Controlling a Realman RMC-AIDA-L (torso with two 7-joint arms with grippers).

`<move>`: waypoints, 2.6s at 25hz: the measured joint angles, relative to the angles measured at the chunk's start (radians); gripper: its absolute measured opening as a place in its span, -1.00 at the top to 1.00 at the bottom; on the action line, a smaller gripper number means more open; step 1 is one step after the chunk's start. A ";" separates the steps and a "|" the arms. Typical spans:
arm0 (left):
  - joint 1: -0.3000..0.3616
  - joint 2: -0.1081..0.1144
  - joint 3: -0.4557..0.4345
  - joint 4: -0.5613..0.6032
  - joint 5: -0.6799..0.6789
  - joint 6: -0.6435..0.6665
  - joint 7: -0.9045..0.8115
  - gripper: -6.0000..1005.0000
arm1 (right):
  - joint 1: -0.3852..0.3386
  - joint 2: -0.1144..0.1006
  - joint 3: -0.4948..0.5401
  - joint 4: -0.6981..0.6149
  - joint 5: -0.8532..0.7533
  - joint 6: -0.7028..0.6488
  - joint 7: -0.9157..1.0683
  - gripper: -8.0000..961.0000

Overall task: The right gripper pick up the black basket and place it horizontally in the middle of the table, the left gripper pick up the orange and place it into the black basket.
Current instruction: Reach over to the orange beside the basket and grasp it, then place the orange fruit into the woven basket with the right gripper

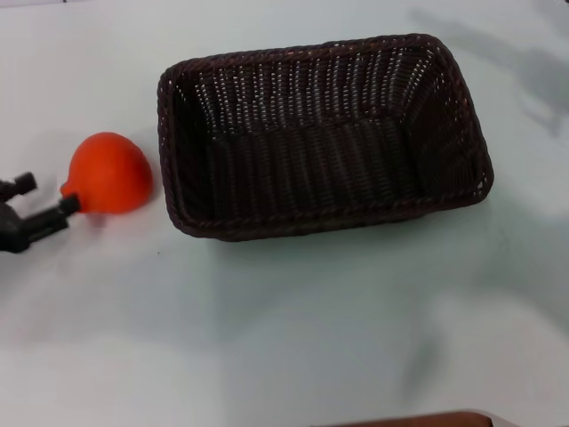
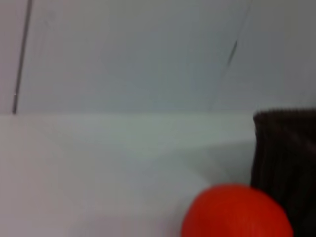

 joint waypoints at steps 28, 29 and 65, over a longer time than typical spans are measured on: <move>-0.040 -0.081 -0.036 -0.036 0.121 0.115 0.021 -0.09 | -0.003 0.000 0.045 0.098 0.034 0.006 -0.056 -0.84; -0.037 -0.084 -0.038 -0.045 0.122 0.115 0.025 -0.04 | -0.002 0.000 0.047 0.103 0.035 0.005 -0.057 -0.84; -0.099 -0.300 -0.262 -0.203 0.185 -0.254 0.040 0.58 | 0.099 0.000 0.061 0.290 0.094 -0.001 -0.283 -0.84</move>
